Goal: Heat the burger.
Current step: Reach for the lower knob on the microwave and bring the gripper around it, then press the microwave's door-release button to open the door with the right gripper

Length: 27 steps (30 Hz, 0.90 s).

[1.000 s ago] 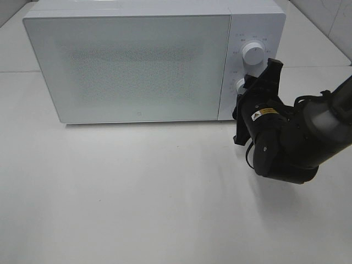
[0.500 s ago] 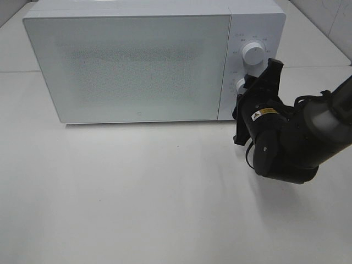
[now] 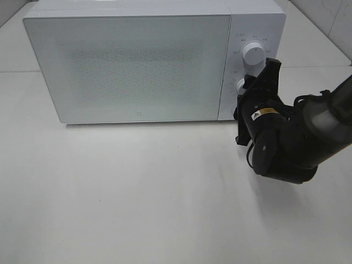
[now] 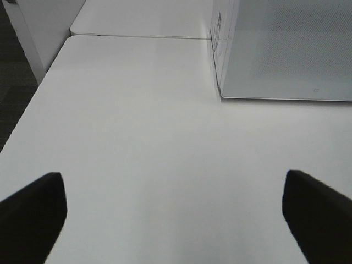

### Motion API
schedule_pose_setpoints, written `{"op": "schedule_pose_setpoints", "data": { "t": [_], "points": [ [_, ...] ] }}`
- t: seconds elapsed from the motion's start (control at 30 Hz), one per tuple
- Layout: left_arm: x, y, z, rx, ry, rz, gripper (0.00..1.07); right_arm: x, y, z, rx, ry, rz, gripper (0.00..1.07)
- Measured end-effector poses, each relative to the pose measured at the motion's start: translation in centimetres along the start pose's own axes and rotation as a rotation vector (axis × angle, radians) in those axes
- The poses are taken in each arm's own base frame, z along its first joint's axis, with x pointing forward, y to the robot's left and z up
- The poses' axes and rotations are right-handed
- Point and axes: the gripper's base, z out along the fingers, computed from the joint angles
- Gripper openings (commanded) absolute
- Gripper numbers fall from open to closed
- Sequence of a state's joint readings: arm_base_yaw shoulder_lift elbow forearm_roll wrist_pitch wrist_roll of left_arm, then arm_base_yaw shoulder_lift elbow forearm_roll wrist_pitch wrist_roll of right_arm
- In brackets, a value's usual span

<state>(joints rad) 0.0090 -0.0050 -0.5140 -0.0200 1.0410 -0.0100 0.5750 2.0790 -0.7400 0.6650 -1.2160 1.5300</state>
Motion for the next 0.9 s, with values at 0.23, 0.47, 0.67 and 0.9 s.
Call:
{"op": "schedule_pose_setpoints", "data": {
  "t": [0.23,0.47,0.67,0.9],
  "points": [
    [0.0,0.0,0.0,0.0,0.0,0.0,1.0,-0.1,0.0,0.0,0.002,-0.011,-0.037,0.54],
    [0.0,0.0,0.0,0.0,0.0,0.0,1.0,-0.3,0.3,-0.1,0.007,-0.039,-0.048,0.63],
    [0.0,0.0,0.0,0.0,0.0,0.0,1.0,-0.3,1.2,-0.8,0.004,0.009,-0.13,0.63],
    [0.0,0.0,0.0,0.0,0.0,0.0,1.0,-0.7,2.5,-2.9,-0.014,0.095,-0.217,0.63]
  ]
}}
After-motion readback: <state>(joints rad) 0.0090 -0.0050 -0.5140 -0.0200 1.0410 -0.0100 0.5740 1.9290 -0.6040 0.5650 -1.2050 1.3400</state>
